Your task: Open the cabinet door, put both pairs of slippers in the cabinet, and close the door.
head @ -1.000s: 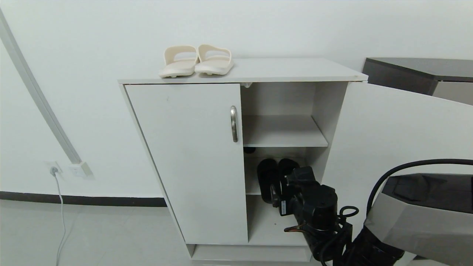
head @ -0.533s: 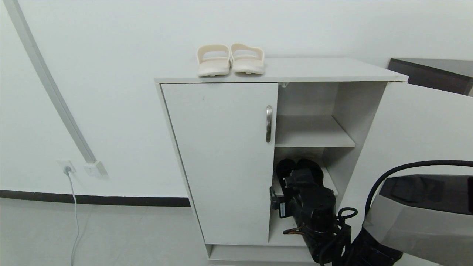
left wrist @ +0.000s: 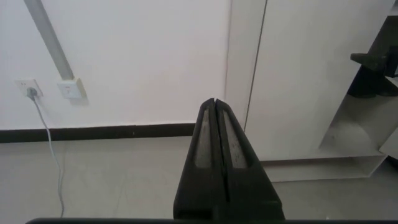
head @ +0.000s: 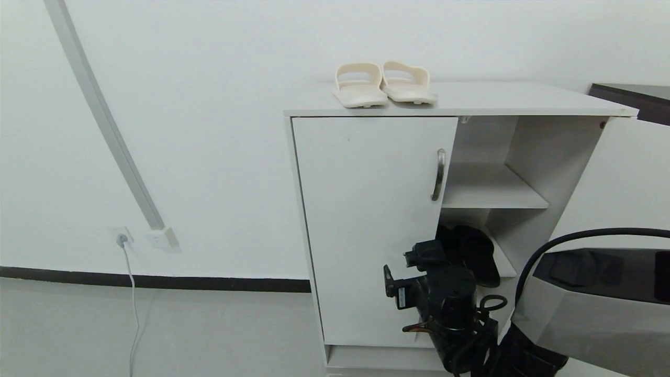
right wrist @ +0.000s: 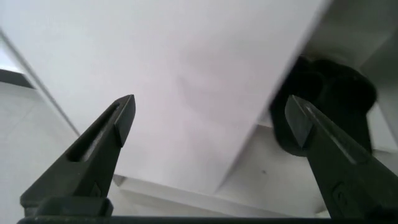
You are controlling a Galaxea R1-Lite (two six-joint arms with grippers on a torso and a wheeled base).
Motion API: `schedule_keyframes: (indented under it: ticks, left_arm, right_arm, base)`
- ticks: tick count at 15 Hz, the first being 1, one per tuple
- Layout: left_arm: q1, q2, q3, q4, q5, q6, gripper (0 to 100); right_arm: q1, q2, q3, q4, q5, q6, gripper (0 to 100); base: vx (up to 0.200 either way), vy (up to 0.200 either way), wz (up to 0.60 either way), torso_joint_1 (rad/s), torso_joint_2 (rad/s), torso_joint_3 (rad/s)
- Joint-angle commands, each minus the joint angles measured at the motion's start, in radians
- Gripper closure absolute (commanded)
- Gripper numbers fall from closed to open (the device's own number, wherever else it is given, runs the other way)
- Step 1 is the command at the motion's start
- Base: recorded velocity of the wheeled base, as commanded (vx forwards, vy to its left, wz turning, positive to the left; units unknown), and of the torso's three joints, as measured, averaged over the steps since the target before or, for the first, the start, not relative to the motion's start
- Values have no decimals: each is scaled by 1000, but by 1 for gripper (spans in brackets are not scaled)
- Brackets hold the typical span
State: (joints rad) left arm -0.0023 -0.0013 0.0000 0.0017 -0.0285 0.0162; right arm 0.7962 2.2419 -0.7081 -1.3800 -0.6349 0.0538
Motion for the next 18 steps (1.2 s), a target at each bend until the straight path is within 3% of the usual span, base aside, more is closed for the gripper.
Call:
schedule_keyframes:
  ticks: [1, 9, 18]
  left_arm:
    - [1, 1, 0, 0, 1, -2, 100]
    - [1, 1, 0, 0, 1, -2, 100]
    - [1, 1, 0, 0, 1, -2, 100]
  right_arm:
    - [1, 5, 1, -1, 0, 0, 0]
    - [6, 7, 75, -113, 29, -22, 0]
    - [31, 7, 114, -146, 43, -65, 0]
  base:
    - [0, 0, 0, 0, 0, 0]
    - [0, 0, 0, 0, 0, 0]
    - [0, 0, 0, 0, 0, 0]
